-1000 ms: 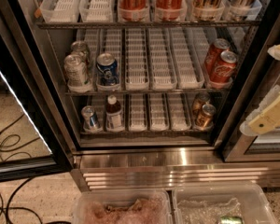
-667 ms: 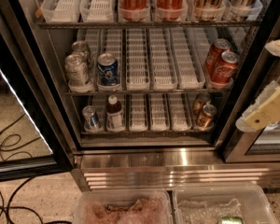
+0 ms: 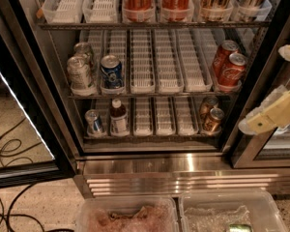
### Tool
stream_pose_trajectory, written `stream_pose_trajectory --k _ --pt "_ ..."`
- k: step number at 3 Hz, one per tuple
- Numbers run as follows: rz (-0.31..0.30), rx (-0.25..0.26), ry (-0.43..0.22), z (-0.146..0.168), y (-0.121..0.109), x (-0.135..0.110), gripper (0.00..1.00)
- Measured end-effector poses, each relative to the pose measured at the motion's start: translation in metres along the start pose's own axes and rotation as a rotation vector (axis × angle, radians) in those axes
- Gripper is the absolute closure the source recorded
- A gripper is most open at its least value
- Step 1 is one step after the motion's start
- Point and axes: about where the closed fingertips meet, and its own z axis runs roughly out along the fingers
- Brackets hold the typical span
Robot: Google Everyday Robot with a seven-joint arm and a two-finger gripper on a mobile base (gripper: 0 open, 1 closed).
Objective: Pick redbull can from top shelf of fridge
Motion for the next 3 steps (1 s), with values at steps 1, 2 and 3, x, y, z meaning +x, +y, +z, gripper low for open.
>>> stream_pose_trajectory --k 1,2,3 --pt "0.135 0.082 -0.077 0.004 0.005 -0.004 0.0" --pt "0.168 0.158 -0.158 0.011 -0.007 -0.016 0.0" --pt "0.169 0.182 -0.175 0.01 -0.013 -0.021 0.0"
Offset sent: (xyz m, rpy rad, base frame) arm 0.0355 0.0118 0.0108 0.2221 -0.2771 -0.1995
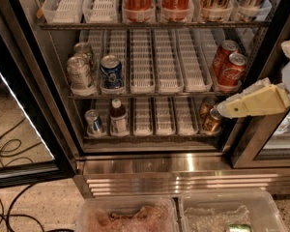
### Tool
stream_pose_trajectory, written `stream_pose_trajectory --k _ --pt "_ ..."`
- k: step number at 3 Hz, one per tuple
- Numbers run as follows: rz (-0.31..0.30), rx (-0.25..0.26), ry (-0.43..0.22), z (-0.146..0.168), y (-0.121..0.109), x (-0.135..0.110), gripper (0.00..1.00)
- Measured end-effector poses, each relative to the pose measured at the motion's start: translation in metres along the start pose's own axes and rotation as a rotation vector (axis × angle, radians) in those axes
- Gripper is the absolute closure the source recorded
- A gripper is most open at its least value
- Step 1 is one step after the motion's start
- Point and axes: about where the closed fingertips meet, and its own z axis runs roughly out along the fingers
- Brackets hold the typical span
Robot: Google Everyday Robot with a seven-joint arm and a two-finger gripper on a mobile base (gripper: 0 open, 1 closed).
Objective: Pick redbull can from top shelf of fridge
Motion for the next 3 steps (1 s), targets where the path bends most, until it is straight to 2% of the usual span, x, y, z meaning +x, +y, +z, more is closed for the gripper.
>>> stream_pose_trajectory --k 1,2,3 --pt "0.036 0.029 -0.029 0.003 0.001 -0.001 0.0" --pt "0.132 0.067 -0.086 0.024 0.016 0.002 0.0" --pt "0.163 0.16 -0.148 0.04 0.002 0.001 0.0"
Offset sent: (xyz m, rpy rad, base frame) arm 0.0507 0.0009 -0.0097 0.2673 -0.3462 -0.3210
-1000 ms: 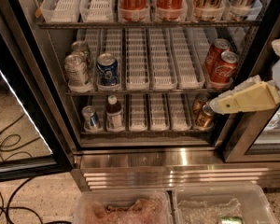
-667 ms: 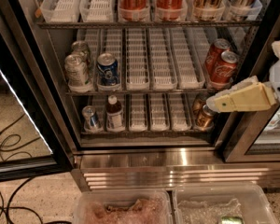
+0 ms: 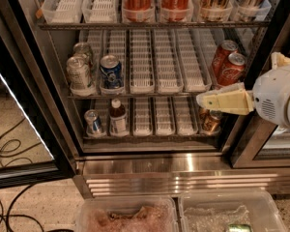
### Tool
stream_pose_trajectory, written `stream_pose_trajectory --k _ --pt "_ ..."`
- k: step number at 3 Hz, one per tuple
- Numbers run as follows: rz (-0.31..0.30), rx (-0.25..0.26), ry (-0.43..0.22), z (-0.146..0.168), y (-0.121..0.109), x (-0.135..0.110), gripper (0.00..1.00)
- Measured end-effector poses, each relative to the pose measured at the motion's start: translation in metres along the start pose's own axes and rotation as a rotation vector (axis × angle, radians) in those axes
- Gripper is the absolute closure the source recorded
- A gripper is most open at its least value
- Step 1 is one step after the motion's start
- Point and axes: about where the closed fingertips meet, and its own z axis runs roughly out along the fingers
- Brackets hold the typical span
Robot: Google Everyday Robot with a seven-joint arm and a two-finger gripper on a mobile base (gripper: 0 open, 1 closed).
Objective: Pick redbull can from top shelf of fridge
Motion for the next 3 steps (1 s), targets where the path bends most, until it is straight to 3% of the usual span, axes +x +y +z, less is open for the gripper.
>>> stream_pose_trajectory --k 1,2,3 --pt "0.022 0.117 -0.046 0.001 -0.015 0.001 0.0" --pt "0.021 0.194 -0.092 -0.002 -0.032 -0.01 0.0" --pt "0.021 0.194 -0.092 -0.002 -0.032 -0.01 0.0"
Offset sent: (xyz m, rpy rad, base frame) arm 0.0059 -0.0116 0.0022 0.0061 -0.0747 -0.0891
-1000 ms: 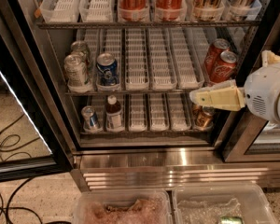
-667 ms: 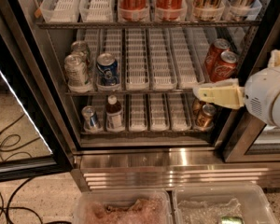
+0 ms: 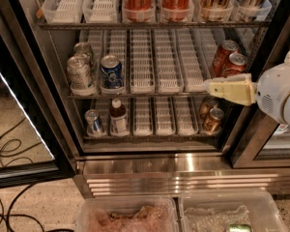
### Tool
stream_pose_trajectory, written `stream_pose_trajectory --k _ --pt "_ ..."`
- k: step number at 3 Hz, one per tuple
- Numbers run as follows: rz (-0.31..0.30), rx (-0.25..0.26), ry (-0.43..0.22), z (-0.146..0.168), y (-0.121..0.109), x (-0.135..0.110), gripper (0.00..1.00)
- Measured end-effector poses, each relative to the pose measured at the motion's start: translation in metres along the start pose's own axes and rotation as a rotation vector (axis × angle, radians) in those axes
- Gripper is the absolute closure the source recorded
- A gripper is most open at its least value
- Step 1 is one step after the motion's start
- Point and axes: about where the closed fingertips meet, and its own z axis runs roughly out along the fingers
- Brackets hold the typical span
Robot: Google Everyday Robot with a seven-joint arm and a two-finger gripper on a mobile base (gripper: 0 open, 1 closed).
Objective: Pick redbull can from top shelf of fridge
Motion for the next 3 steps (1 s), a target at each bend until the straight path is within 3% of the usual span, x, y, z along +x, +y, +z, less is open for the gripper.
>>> stream_pose_trajectory --k 1,2,3 --pt "0.025 0.018 -0.022 0.009 0.004 -0.001 0.0" --pt "0.031 0.044 -0.101 0.04 0.012 -0.016 0.0" --pt "0.026 0.099 -0.17 0.054 0.013 -0.013 0.0"
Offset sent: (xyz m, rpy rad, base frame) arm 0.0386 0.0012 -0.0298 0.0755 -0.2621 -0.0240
